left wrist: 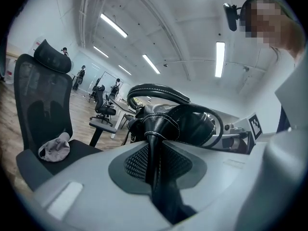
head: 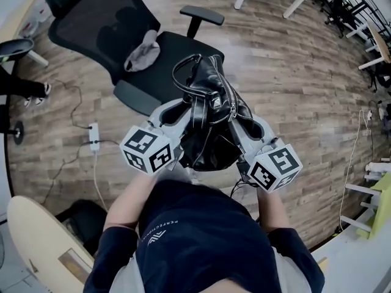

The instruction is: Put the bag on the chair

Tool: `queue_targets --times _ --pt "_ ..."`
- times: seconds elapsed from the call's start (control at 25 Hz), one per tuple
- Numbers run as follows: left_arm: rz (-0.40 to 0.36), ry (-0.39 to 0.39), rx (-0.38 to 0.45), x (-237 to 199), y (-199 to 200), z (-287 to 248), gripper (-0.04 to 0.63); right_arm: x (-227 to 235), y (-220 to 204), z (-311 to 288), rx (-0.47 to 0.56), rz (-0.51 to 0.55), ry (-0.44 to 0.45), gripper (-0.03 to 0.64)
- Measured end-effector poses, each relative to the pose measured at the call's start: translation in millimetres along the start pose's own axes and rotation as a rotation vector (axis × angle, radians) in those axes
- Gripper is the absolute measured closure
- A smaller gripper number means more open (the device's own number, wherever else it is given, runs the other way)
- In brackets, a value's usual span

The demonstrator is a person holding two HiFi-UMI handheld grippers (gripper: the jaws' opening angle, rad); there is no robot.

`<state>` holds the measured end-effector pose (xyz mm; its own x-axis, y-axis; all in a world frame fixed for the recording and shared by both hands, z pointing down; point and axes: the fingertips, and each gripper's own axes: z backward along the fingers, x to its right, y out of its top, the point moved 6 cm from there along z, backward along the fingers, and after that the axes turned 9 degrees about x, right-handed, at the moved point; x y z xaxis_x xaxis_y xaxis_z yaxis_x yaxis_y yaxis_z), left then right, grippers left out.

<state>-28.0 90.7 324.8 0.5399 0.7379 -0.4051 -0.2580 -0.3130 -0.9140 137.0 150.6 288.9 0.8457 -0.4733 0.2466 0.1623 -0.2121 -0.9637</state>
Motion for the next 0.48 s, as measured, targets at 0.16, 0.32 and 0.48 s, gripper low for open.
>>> queue_targets --times 0.16,0.32,0.48 --pt "0.012 -0.006 -0.012 -42 17 -33 0.505 23 10 -46 -0.005 -0.008 -0.02 0.589" --pt "0.03 -0.003 -0.015 -83 32 -61 0.505 43 21 -93 -0.019 0.001 -0.033 0.589" --pt "0.04 0.013 -0.016 -117 42 -81 0.503 61 27 -133 -0.032 0.015 -0.02 0.589"
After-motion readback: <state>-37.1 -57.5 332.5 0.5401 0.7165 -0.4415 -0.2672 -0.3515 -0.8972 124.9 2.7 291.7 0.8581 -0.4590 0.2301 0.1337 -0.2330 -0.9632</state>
